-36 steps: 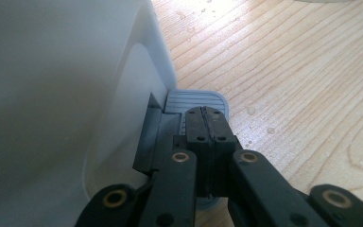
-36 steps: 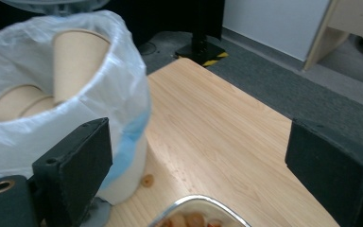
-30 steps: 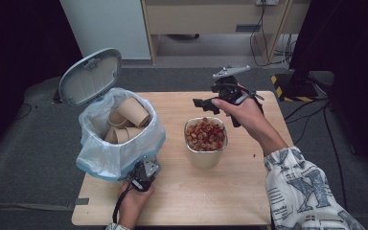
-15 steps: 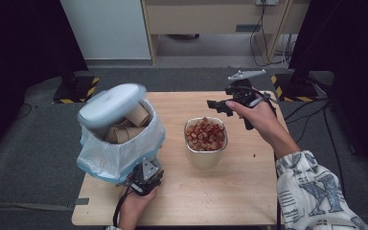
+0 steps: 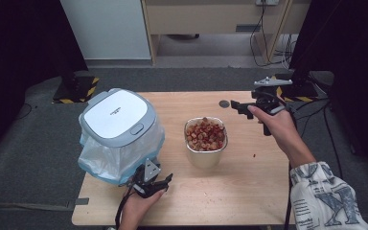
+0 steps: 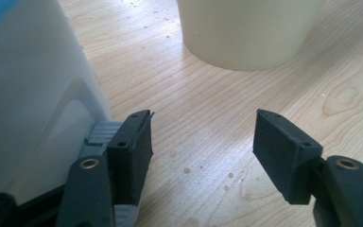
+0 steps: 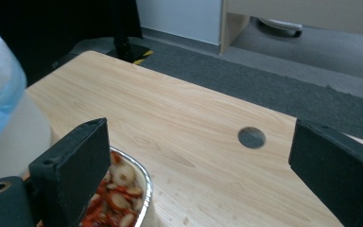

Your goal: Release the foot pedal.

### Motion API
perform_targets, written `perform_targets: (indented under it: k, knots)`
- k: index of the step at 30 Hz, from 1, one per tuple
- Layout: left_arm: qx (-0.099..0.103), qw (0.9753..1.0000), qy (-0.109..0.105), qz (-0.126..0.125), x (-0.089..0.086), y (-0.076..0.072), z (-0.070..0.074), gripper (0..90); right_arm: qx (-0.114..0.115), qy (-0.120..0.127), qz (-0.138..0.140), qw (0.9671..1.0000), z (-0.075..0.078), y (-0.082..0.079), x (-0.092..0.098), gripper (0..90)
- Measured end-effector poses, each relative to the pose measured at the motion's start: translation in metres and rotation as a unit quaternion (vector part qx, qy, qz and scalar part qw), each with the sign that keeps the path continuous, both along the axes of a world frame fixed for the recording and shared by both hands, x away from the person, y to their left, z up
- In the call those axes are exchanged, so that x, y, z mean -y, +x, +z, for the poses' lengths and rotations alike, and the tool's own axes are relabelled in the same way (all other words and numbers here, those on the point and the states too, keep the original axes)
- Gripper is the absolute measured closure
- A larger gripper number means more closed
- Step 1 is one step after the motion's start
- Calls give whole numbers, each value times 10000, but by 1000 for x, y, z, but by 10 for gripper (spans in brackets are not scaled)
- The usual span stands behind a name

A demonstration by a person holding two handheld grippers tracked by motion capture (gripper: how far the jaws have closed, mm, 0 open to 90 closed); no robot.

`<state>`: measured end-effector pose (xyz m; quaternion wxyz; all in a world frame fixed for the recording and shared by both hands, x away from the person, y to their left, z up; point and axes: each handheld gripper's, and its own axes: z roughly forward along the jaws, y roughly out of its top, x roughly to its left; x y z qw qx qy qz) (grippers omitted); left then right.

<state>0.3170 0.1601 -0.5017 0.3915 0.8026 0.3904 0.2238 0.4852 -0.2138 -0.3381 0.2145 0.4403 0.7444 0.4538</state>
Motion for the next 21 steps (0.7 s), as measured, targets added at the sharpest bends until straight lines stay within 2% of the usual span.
perform_targets:
  k: [7, 12, 17, 20, 21]
  knots:
    - [-70, 9999, 52, -130, 3, 1, -2, 330, -22, -37, -230, 9997, -17, -7, 16, 66]
    - [-125, 9997, 78, -216, 5, 1, -4, 320, -49, -64, -295, 9995, -26, -13, 23, 66]
    - [-147, 9995, 78, -262, 5, 1, -4, 314, -123, -41, -350, 9993, -42, -22, 32, 66]
    - [-161, 9994, 88, -281, 6, 2, -5, 312, -153, -71, -404, 9990, -56, -28, 40, 67]
    - [-161, 9994, 88, -281, 6, 2, -5, 311, -153, -71, -404, 9990, -56, -28, 40, 67]
